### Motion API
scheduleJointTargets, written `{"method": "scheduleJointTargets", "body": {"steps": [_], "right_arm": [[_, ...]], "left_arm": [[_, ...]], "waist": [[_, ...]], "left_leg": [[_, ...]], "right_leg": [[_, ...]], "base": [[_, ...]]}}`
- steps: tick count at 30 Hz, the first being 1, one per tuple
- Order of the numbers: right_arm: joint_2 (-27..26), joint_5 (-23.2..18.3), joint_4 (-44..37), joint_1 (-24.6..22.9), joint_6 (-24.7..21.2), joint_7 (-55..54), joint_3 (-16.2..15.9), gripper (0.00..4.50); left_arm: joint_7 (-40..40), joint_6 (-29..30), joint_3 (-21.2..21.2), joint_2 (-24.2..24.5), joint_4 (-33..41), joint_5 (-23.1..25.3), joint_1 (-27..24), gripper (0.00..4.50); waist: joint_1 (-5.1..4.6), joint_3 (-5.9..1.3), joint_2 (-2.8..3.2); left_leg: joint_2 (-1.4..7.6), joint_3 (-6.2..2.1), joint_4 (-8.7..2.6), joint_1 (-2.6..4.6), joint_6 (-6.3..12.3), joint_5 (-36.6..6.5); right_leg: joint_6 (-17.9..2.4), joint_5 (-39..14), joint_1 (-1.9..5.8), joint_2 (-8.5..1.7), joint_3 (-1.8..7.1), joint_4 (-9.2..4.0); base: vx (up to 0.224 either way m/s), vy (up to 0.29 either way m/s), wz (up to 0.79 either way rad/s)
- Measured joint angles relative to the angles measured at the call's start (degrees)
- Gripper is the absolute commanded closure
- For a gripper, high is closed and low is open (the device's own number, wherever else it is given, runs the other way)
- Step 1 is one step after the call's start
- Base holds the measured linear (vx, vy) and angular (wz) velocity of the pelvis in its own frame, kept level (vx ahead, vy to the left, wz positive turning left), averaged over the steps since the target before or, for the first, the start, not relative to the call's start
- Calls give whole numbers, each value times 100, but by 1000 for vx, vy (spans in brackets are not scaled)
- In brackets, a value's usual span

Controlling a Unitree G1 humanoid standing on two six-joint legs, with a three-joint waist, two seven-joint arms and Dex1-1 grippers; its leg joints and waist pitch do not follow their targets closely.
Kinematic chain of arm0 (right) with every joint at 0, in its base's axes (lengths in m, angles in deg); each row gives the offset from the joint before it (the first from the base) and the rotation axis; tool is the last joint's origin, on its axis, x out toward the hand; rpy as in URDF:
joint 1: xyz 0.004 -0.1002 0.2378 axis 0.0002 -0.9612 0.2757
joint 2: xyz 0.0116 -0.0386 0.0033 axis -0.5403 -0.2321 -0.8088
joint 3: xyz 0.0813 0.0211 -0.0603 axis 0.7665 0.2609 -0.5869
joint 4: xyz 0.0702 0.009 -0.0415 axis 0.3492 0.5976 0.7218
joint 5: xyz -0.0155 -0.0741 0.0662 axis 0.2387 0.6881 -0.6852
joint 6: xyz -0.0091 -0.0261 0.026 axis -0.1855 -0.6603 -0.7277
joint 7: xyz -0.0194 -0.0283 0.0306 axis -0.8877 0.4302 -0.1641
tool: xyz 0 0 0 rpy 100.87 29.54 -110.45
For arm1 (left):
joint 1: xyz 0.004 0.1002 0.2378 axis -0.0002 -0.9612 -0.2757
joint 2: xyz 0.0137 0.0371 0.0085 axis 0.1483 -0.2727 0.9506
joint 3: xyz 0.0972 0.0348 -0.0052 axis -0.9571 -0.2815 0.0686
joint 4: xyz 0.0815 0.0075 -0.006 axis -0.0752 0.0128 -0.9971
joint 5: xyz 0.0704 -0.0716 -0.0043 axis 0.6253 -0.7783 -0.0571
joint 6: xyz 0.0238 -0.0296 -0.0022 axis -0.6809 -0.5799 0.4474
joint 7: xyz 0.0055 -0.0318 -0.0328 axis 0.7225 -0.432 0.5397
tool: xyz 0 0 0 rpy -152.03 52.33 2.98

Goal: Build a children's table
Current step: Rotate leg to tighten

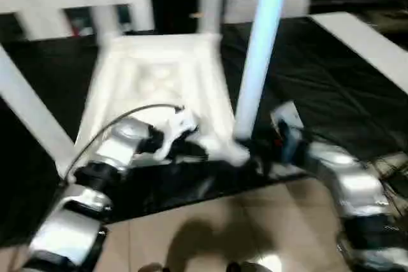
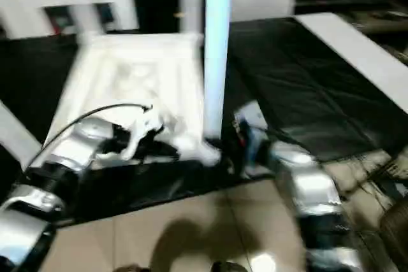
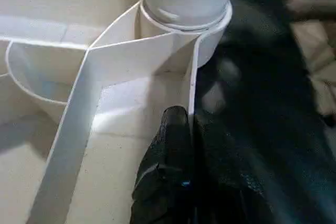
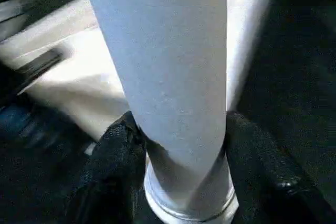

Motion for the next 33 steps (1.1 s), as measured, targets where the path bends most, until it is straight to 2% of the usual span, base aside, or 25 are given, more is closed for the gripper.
{"method": "scheduleJointTargets", "body": {"steps": [2, 4, 7, 8, 11, 15, 17, 21, 24, 25, 27, 29, 33], "right_arm": [[-355, 148, 229, 240, 2, -761, 123, 256], [-507, 218, 279, 303, 34, -1135, 176, 256], [-610, 326, 335, 369, 119, -1359, 196, 256], [-624, 354, 332, 369, 159, -1374, 196, 200], [-666, 389, 227, 325, 249, -1384, 199, 181], [-567, 256, -16, 137, 313, -1161, 197, 136], [-384, 163, -68, 76, 393, -772, 186, 119], [366, -37, -155, -160, 673, 507, -120, 86], [685, -107, -127, -215, 803, 1172, -293, 68], [741, -148, -125, -215, 823, 1367, -347, 49], [789, -194, -128, -207, 882, 1579, -429, 38], [1053, -263, -121, -201, 927, 2085, -564, 38], [1543, -445, 6, -159, 1041, 2997, -613, 38]], "left_arm": [[-538, 207, 147, -235, 25, 4, 6, 450], [-802, 332, 211, -372, 62, 4, 9, 450], [-993, 488, 250, -457, 162, 4, 9, 450], [-1015, 525, 260, -464, 205, 4, 7, 450], [-1022, 561, 259, -462, 370, 8, -23, 450], [-830, 423, 195, -372, 470, 7, -53, 450], [-660, 228, 140, -277, 497, 4, -69, 450], [94, -366, -27, 164, 539, -72, -197, 450], [721, -746, -185, 460, 540, -76, -212, 450], [910, -860, -239, 525, 540, -74, -212, 450], [1153, -984, -316, 587, 540, -74, -213, 450], [1513, -1137, -414, 719, 539, -85, -204, 450], [2169, -1369, -543, 1013, 517, -174, -193, 450]], "waist": [[-106, 15, 35], [-167, 23, 53], [-210, 26, 49], [-215, 26, 46], [-212, 24, 32], [-120, 23, 30], [-81, 20, 27], [10, 22, 24], [139, 23, 23], [213, 23, 22], [295, 23, 22], [366, 26, 16], [417, 25, -4]], "left_leg": [[20, -32, 1, -22, 1, 0], [13, -56, -7, -28, 8, -6], [-22, -55, -18, -33, 32, -20], [-39, -51, -30, -34, 35, -22], [-89, -19, -39, -67, 61, -37], [-80, -5, -61, -81, 87, -38], [-77, 3, -60, -126, 106, -25], [-62, 3, -62, -134, 105, -24], [-62, 3, -41, -131, 105, -24], [-61, 3, -33, -136, 105, -24], [-64, 10, -26, -135, 104, -24], [-76, 20, -22, -135, 105, -25], [-84, 33, -19, -130, 109, -27]], "right_leg": [[0, 0, 33, -13, -93, -94], [0, 1, 60, -13, -116, -151], [-2, 3, 54, -28, -83, -148], [-1, 11, 44, -39, -69, -140], [6, 103, -15, -88, -29, -80], [18, 133, -54, -86, -25, -41], [-8, 118, -119, -86, -14, 23], [-31, 85, -145, -76, -19, 65], [-36, 75, -176, -80, -15, 102], [-36, 75, -180, -81, -14, 105], [-38, 76, -176, -88, -7, 105], [-38, 77, -177, -87, 30, 107], [-38, 78, -178, -84, 71, 117]], "base": [[0, 0, 0], [0, 0, 0], [0, 0, 0], [0, 0, 0], [0, 0, 0], [0, 0, 0], [0, 0, 0], [0, 0, 0], [0, 0, 0], [0, 0, 0], [0, 0, 0], [0, 0, 0], [0, 0, 0]]}}
